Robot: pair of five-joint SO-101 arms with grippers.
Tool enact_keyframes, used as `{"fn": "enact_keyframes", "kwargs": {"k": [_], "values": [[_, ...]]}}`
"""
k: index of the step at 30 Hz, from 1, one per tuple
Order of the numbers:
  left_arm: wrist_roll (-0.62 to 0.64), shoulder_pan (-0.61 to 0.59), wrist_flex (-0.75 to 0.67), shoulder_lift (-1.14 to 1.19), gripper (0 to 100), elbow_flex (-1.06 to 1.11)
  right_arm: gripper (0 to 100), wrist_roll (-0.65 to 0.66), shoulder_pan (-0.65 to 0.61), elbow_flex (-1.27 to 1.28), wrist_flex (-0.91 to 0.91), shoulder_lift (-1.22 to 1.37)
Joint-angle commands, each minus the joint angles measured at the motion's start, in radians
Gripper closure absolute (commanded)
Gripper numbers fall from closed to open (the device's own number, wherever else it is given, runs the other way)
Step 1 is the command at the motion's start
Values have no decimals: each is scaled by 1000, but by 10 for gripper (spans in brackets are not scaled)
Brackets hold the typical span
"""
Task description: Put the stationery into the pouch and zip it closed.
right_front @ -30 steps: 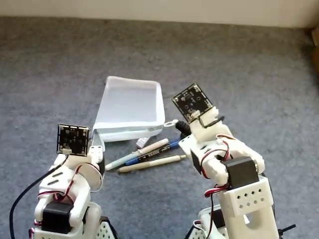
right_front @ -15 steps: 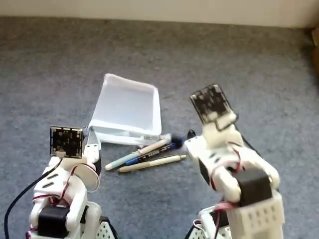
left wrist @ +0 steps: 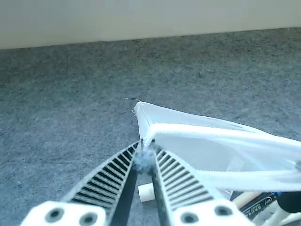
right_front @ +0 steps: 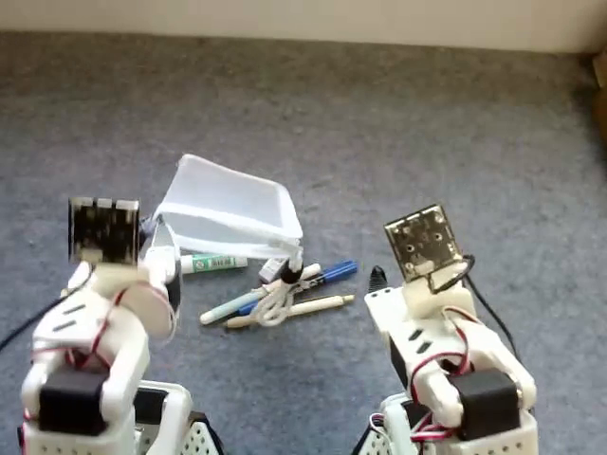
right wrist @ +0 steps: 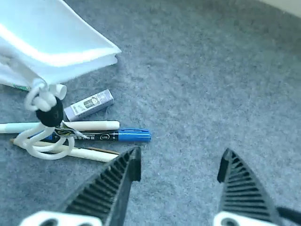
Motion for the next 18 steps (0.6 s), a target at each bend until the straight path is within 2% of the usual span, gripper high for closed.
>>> {"fn": "enact_keyframes", "kwargs": {"k": [1, 6, 12, 18], "values": [[41, -44, -3, 101, 993, -127, 742, -14, 8, 50, -85, -4], [101, -122, -3, 125, 993, -142, 742, -54, 7, 150, -185, 44], [153, -222, -5, 130, 993, -142, 742, -28, -56, 48, -189, 354], [166, -254, -5, 131, 993, -137, 740, 222, -145, -94, -189, 636]]}}
